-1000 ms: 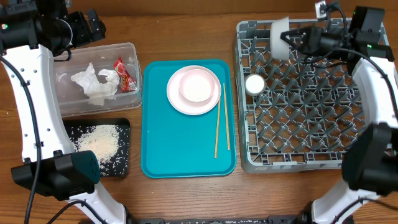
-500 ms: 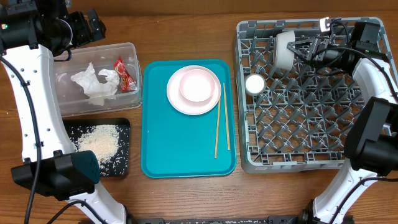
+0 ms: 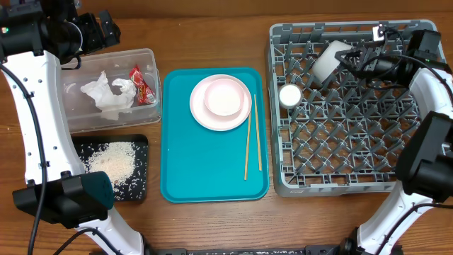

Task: Sort waste into correct bins and load items into the dishwasher
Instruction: 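Set the bowl down in the rack and release it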

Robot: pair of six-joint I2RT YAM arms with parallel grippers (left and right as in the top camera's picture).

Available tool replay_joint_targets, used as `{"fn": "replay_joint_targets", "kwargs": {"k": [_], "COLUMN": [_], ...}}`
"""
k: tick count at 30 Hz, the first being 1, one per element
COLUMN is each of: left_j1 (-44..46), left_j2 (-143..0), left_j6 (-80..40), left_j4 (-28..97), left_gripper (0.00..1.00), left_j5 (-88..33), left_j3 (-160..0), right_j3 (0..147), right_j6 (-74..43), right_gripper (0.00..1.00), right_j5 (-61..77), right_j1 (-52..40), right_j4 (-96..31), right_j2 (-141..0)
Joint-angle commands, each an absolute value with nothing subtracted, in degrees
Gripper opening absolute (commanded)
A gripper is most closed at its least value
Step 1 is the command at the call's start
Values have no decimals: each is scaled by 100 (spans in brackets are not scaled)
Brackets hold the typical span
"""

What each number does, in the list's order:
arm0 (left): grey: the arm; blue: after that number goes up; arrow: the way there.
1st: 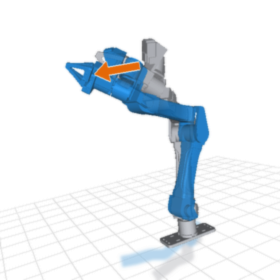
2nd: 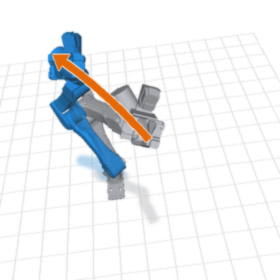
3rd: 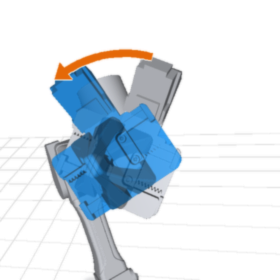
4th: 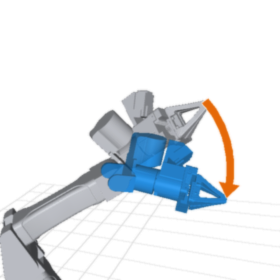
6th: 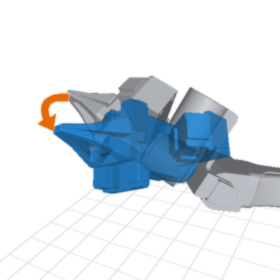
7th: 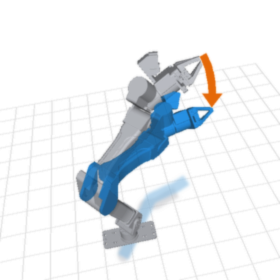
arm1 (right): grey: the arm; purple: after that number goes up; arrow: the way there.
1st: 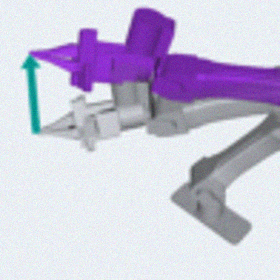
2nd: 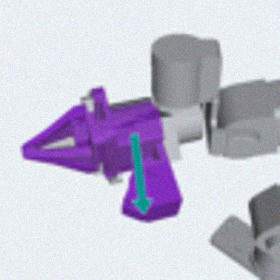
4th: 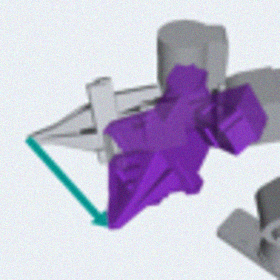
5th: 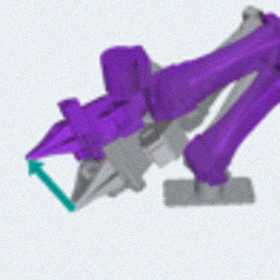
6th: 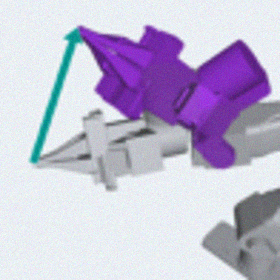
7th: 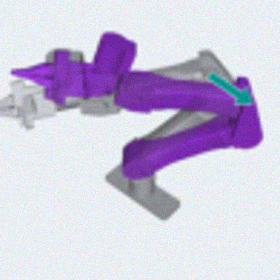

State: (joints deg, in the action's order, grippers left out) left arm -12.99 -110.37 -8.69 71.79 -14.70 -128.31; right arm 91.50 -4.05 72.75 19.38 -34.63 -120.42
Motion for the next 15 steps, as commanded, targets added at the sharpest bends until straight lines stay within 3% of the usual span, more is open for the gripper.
{"fn": "replay_joint_targets", "kwargs": {"k": [1, 8, 15], "left_j1": [-1273, -1278, -1284], "left_j2": [-11004, -11004, -11004], "left_j6": [-923, -926, -923], "left_j4": [7177, 7177, 7175], "left_gripper": [100, 100, 100], "left_j5": [-1441, -1441, -1441], "left_j3": [-12884, -12884, -12884], "right_j3": [9190, 9192, 9192], "right_j6": [-360, -268, -80], "right_gripper": [15, 34, 39], "right_j5": [6768, 6772, 6217], "right_j1": [2102, 2445, 2705], "right_j4": [-3577, -4007, -4414], "right_j2": [-12049, -11937, -11487]}}
